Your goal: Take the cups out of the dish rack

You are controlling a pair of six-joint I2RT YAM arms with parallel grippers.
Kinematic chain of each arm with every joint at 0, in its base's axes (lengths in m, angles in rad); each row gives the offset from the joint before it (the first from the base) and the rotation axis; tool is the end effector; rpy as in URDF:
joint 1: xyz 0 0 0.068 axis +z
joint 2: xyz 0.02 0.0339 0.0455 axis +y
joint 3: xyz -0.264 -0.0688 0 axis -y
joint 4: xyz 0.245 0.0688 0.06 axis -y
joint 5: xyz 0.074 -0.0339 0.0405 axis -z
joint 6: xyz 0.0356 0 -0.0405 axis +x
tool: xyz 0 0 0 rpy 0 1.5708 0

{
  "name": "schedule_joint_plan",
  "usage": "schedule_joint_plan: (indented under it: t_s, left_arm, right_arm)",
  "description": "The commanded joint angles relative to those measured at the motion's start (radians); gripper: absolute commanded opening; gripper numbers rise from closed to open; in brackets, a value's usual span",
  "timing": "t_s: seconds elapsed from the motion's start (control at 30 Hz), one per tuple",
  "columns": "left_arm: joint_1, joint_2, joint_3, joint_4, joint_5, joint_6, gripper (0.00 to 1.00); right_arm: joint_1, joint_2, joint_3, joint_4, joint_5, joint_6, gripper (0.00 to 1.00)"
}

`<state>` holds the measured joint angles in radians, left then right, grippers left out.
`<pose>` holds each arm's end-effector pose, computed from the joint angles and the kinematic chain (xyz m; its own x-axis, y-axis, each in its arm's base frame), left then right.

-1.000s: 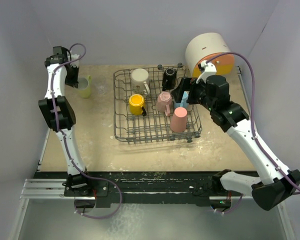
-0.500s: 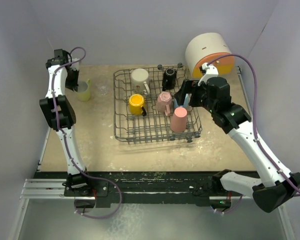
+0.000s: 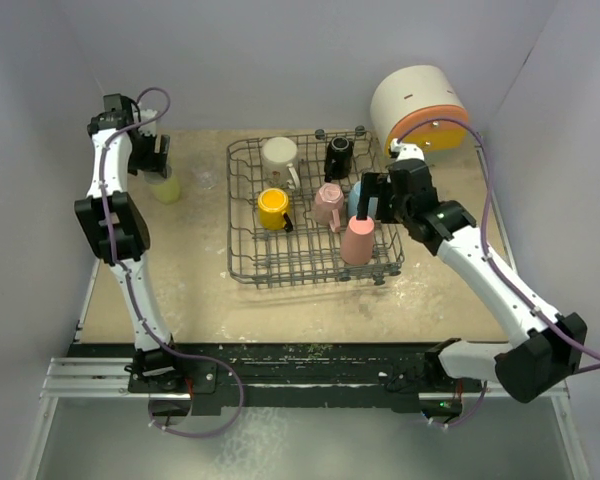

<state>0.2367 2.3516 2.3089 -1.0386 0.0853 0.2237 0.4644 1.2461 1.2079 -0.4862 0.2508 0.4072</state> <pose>0.4913 0.1154 0.2539 -0.8798 0.0152 -0.4751 0.0005 0.9995 0.0310 0.2514 0.1161 0.3600 -0.5068 0.1752 -0.8441 -0.0447 0.9725 0.2287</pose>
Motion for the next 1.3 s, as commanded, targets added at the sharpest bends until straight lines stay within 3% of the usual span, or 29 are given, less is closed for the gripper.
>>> schedule_joint_plan:
  t_s: [0.0, 0.13, 0.27, 0.67, 1.03, 1.17, 1.27]
  left_arm:
    - [0.006, -0.164, -0.04, 0.063, 0.048, 0.004, 0.85]
    - [0.007, -0.245, -0.057, 0.072, 0.058, 0.023, 0.92]
    - [0.008, -0.35, -0.111, 0.071, 0.092, 0.036, 1.0]
    - [0.007, -0.67, -0.396, 0.016, 0.299, 0.098, 0.99]
    - [0.007, -0.788, -0.522, -0.006, 0.392, 0.112, 0.99]
    - [0.005, -0.816, -0.573, -0.002, 0.419, 0.129, 0.99]
    - [0.005, -0.826, -0.591, 0.002, 0.447, 0.136, 0.99]
  right_arm:
    - [-0.001, 0.01, -0.046, -0.011, 0.059, 0.0, 1.0]
    - [0.0, 0.009, -0.096, 0.033, 0.119, -0.012, 1.0]
    - [0.007, 0.011, -0.167, 0.107, 0.085, -0.006, 1.0]
    - [0.05, 0.054, -0.099, 0.139, 0.008, -0.019, 1.0]
    - [0.055, 0.195, -0.076, 0.151, -0.021, -0.024, 1.0]
    - [0.055, 0.202, -0.105, 0.167, -0.041, -0.025, 0.93]
    - [0.055, 0.201, -0.116, 0.165, -0.048, -0.027, 0.82]
